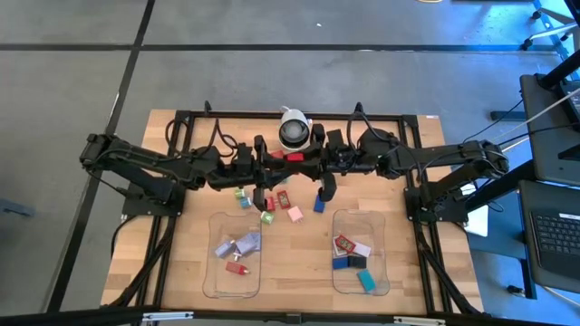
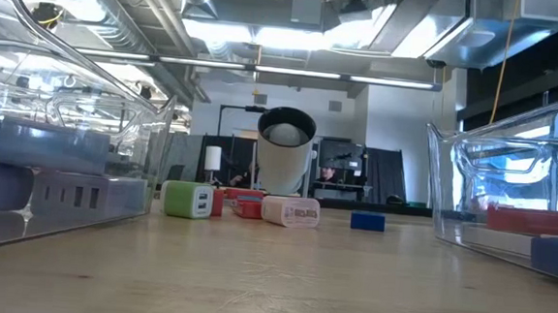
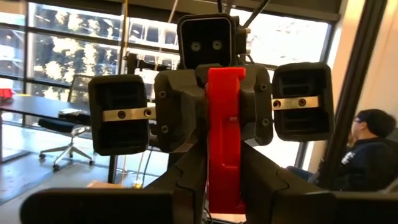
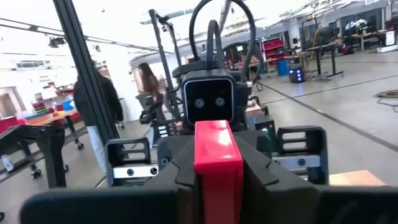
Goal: Pick & Place Office items
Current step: Put the top red timer into the right transparent bin
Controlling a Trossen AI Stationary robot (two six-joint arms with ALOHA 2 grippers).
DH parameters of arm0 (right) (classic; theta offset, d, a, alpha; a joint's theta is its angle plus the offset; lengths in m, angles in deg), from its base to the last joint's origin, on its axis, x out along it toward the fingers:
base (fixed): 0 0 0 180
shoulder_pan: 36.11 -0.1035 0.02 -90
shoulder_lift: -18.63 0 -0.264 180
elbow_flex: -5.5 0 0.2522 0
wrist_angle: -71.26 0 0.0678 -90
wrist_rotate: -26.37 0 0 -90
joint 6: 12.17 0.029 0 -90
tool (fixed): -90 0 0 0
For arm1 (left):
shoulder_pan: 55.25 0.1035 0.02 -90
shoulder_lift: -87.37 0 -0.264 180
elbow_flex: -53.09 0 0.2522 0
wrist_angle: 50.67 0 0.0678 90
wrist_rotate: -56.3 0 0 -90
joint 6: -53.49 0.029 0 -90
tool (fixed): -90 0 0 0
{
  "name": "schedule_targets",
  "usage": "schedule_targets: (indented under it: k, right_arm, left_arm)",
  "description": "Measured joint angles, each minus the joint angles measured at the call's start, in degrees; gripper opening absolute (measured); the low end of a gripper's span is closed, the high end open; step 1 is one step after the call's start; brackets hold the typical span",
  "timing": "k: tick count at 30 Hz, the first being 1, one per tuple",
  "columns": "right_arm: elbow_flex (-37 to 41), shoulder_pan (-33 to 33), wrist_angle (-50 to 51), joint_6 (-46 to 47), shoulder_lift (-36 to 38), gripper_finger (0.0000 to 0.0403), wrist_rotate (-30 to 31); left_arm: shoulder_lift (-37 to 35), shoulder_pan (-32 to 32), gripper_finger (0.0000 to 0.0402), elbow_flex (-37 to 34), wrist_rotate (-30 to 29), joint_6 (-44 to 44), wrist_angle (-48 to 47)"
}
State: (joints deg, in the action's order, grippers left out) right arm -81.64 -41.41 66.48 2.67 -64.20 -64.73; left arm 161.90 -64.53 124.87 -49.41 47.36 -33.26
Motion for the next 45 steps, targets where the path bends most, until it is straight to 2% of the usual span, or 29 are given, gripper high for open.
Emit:
schedule_targets:
  k: [6, 14, 20, 27, 33, 39, 45]
  right_arm:
    - [0.02, -0.02, 0.08, 1.15, 0.00, 0.0056, -0.72]
    - [0.02, 1.25, 1.16, 1.23, 0.18, 0.0055, -1.73]
    - [0.02, 3.20, 13.86, -0.33, 3.57, 0.0055, -2.08]
    - [0.00, 1.95, 27.53, -0.12, 10.87, 0.0055, -0.86]
    - [0.00, -2.90, 49.36, 8.25, 14.98, 0.0056, -1.51]
    - [0.02, -11.43, 69.20, 18.46, 13.08, 0.0073, -1.61]
    - [0.02, -16.98, 74.73, 25.29, 8.06, 0.0063, -1.58]
  left_arm:
    - [0.00, -0.07, 0.0098, 0.00, -0.78, -1.18, -0.58]
    - [0.00, 0.00, 0.0199, 0.00, 3.67, -7.08, -1.79]
    - [-0.44, 0.07, 0.0249, 0.00, 2.56, -8.33, -8.43]
    - [-0.59, -0.02, 0.0256, 0.00, 2.88, -15.42, -16.72]
    - [-0.59, 0.54, 0.0248, 0.00, 2.16, -18.83, -22.44]
    - [-0.59, 1.26, 0.0242, 0.00, 1.90, -18.79, -23.40]
    - [-0.59, 1.33, 0.0243, 0.00, 1.75, -16.29, -23.71]
